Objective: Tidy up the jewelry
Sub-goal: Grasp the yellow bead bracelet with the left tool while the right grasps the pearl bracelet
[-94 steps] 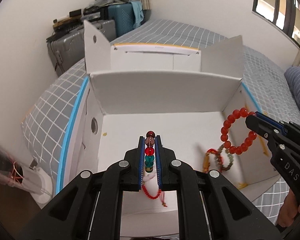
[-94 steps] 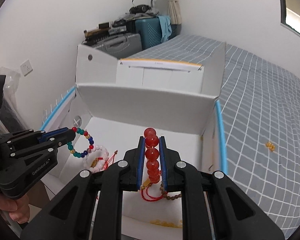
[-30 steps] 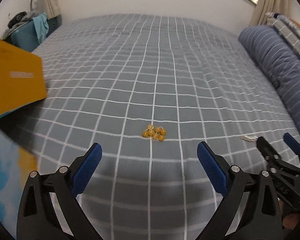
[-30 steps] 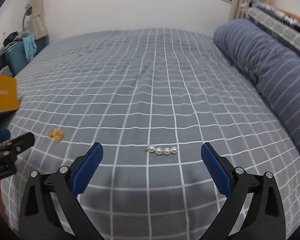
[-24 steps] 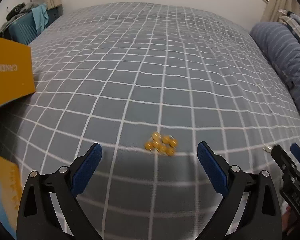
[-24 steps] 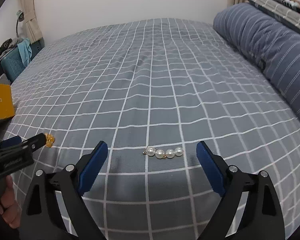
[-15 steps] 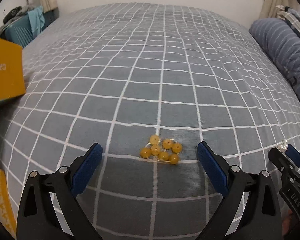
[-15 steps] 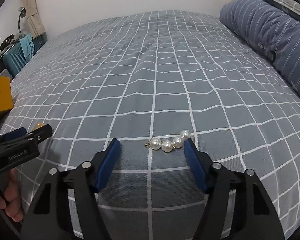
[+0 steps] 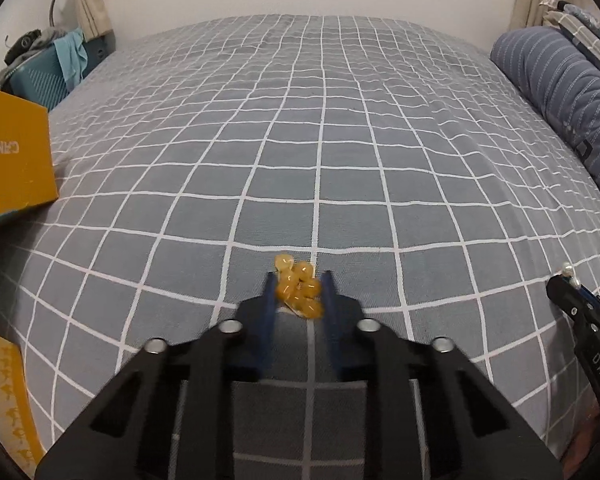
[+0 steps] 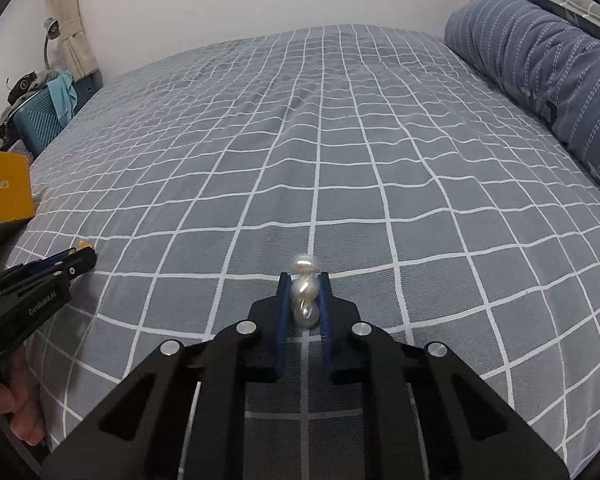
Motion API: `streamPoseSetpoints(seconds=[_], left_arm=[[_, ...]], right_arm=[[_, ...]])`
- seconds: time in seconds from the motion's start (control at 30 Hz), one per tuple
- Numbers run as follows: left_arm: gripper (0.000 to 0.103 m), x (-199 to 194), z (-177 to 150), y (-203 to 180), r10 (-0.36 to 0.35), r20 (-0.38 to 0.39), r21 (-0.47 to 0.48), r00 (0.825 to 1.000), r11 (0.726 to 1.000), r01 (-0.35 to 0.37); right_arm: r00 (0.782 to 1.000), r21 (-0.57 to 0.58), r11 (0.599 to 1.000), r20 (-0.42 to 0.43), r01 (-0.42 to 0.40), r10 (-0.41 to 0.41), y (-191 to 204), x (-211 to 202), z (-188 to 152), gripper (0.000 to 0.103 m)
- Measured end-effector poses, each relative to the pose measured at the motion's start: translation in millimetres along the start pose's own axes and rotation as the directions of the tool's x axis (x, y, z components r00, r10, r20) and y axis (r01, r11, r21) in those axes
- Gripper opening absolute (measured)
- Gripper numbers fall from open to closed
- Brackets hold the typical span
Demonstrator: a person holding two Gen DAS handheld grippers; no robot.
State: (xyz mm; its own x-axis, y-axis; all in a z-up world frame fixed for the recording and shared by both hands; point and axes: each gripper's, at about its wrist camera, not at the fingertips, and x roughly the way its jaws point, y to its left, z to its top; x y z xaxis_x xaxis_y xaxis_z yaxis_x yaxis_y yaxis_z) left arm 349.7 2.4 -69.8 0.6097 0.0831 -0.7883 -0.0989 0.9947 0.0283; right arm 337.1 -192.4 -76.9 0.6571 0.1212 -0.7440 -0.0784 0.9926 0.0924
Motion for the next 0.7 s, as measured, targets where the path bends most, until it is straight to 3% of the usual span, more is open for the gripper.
streamPoseSetpoints(seconds=[0.13, 0.7], left_arm=[[0.009, -7, -3, 4, -0.024, 0.013, -0.007, 1.000, 1.000, 0.024], [0.009, -21, -18, -3, -0.062, 0.041, 0.018, 0.997, 0.998, 0.062]], right_arm=[[1.000, -0.008, 1.000, 0.024, -0.007, 0.007, 2, -7, -3, 0.011], [0.999, 0.045, 0.999, 0.043, -0.002, 0.000, -10, -13, -7, 0.011]])
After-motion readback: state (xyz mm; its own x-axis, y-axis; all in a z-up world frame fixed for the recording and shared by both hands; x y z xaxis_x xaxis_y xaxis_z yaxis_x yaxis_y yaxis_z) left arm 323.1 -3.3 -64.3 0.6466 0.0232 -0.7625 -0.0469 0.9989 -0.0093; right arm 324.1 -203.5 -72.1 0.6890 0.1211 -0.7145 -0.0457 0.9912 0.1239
